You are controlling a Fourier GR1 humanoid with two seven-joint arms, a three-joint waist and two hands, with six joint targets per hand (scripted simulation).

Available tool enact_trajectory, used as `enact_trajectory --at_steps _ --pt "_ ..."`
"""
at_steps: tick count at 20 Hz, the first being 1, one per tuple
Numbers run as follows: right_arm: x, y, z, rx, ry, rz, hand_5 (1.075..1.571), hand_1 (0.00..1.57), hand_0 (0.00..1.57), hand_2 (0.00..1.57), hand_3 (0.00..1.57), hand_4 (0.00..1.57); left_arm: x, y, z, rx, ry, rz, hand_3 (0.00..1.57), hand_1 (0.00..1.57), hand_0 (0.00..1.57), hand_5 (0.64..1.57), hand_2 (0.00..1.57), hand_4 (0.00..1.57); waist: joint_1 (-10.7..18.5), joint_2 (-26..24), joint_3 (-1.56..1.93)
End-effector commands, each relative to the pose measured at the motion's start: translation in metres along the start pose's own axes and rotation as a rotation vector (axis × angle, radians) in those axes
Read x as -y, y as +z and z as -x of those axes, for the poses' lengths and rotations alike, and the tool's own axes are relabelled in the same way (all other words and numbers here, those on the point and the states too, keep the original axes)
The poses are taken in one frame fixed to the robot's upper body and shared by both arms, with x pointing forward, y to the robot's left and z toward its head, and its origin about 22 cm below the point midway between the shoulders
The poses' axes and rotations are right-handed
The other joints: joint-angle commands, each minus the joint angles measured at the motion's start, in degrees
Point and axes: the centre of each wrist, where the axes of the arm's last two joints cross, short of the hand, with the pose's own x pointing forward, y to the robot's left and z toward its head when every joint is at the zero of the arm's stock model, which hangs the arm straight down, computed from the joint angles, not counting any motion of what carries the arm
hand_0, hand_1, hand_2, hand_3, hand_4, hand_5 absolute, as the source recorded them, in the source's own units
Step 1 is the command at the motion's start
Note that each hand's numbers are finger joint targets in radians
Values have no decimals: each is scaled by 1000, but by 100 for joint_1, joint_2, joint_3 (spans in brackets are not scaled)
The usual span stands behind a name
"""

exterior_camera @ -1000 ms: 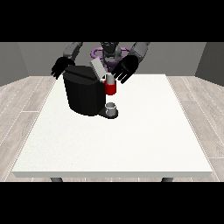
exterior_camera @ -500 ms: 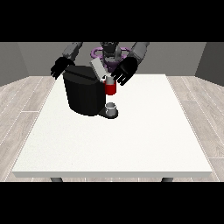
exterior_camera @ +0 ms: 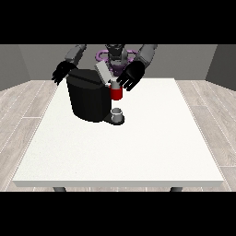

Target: Insert the coffee pod into the coffee machine and close the lid

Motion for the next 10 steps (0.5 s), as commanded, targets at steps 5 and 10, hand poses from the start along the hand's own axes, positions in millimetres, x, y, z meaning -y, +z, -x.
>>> enact_trajectory --at_steps 5,10 --pt "-6 -4 -10 -15 15 14 1571 0 0 0 0 364 -7 1 4 9 -40 5 980 1105 1105 1571 1151 413 22 -2 -4" --pt "1 -12 -14 30 -11 20 1571 0 0 0 0 401 2 1 2 21 -77 -6 961 1058 1058 1571 1125 367 78 118 -2"
